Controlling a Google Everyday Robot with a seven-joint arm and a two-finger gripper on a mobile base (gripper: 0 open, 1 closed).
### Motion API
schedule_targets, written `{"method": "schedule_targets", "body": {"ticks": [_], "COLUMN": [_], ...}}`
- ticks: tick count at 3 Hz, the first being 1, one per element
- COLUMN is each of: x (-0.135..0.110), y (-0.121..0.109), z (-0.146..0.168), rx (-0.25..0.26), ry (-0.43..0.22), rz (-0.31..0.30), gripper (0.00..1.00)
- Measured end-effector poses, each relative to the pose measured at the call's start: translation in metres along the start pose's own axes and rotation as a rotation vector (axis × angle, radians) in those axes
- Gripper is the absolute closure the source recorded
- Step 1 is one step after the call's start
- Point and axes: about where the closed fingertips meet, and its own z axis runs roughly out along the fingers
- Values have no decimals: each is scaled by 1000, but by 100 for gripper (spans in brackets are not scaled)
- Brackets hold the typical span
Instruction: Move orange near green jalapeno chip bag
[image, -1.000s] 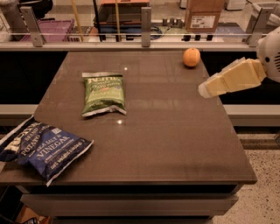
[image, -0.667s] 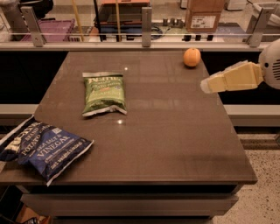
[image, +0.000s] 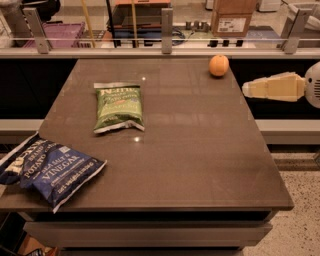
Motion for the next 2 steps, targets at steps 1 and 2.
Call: {"method": "schedule_targets", "body": {"ticks": [1, 2], "x": [-16, -16], "y": [-20, -20], "z": [12, 12], "rx": [63, 63], "ry": [-68, -68], "rz": [27, 26], "gripper": [0, 0]}}
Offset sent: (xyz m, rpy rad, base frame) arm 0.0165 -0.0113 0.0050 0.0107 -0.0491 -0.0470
